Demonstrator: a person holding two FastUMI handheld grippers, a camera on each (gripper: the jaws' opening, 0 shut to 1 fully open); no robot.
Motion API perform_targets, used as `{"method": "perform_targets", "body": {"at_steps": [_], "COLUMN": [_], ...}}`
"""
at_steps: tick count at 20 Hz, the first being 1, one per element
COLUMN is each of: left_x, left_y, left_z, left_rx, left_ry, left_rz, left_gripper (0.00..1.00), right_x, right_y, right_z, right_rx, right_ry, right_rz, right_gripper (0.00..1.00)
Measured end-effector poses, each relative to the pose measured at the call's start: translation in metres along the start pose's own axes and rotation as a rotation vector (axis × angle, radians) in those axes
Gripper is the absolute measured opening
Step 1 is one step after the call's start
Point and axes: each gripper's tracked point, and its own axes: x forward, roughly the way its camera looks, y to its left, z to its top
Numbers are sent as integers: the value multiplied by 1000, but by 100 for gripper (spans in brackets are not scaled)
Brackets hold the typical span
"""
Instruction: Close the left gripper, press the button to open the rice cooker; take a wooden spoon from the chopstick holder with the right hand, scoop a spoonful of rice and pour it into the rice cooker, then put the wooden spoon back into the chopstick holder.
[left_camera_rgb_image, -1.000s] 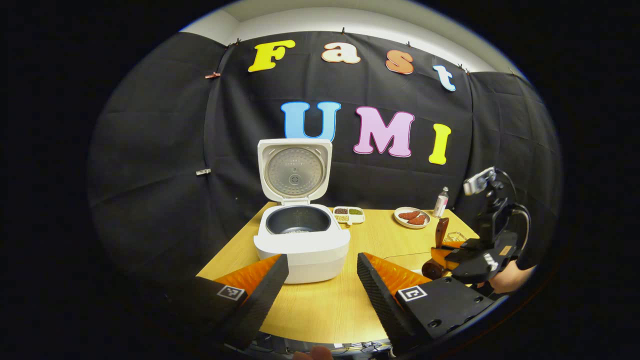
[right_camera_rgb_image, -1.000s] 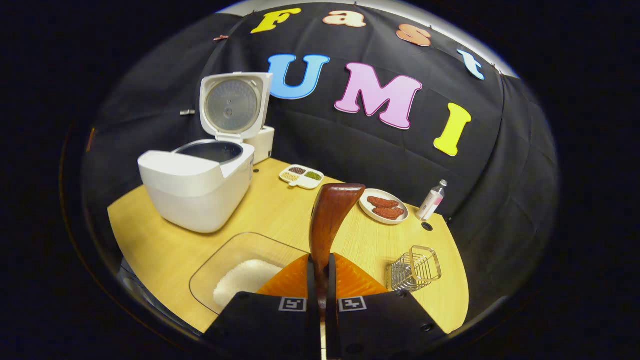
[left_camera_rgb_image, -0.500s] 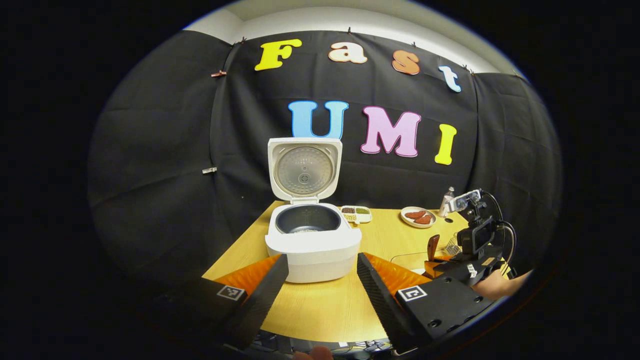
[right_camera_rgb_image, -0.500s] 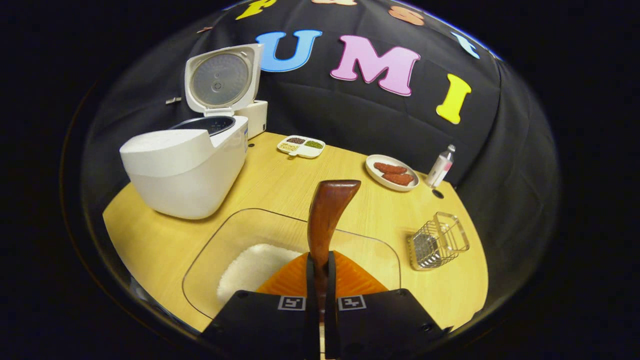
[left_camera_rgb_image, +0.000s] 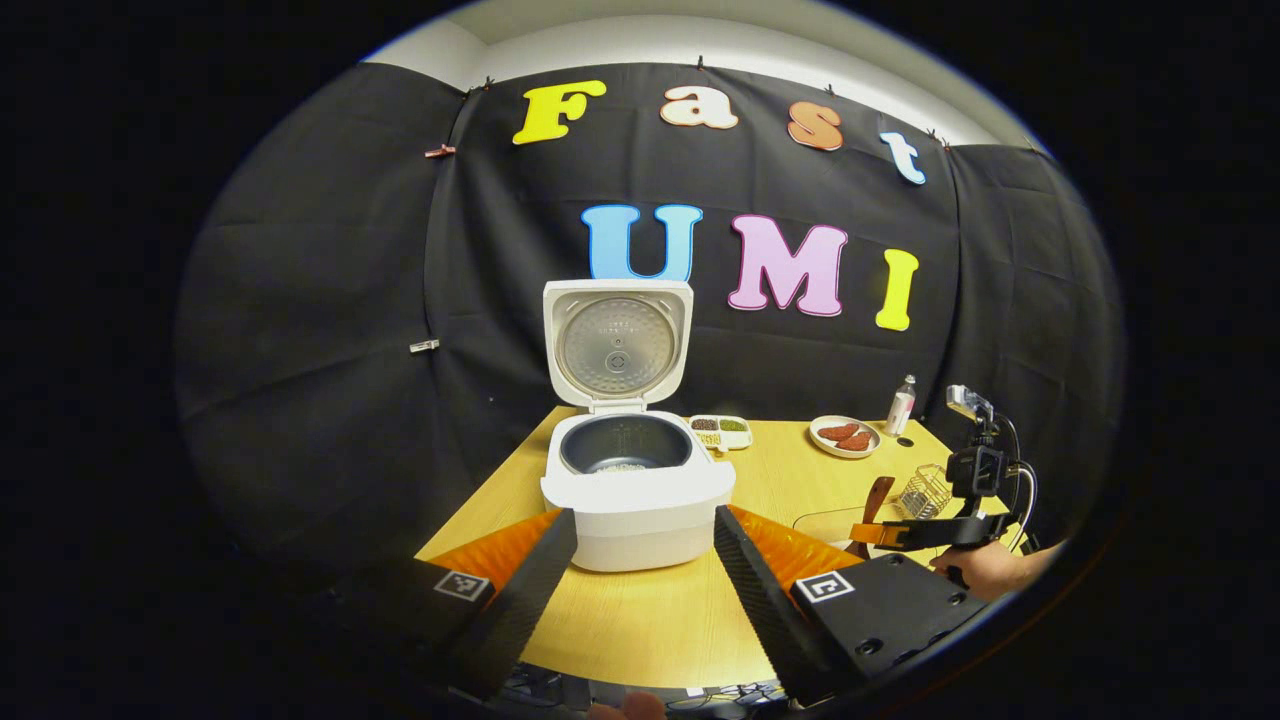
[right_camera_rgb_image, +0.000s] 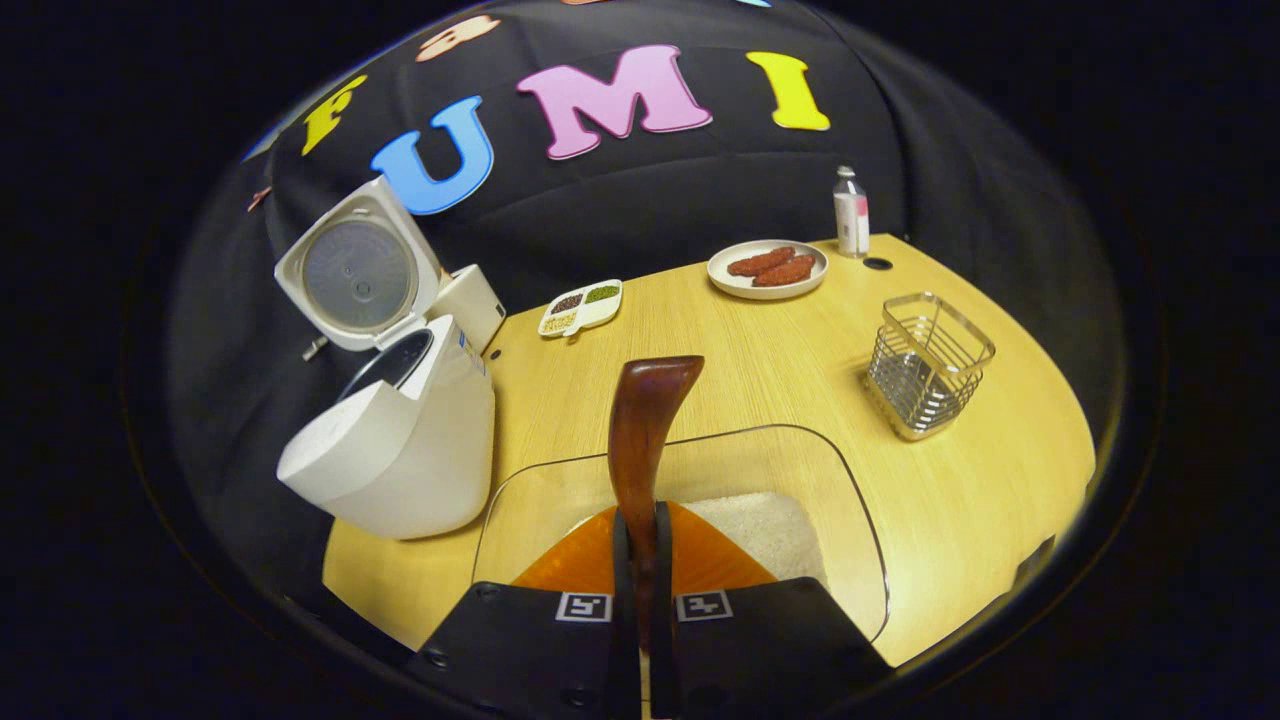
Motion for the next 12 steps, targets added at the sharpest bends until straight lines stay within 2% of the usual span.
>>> {"method": "perform_targets", "body": {"at_steps": [6,12], "left_x": [0,0], "left_y": [-1,-1], "left_z": [2,2], "left_rx": [8,6], "left_ry": [-2,-2], "left_rz": [-2,0], "left_gripper": [95,95], "right_x": [-6,-23], "right_y": [-11,-34], "right_z": [11,48], "right_rx": [203,319], "right_ry": [-7,-88], "right_rz": [44,86], "right_gripper": [8,8]}}
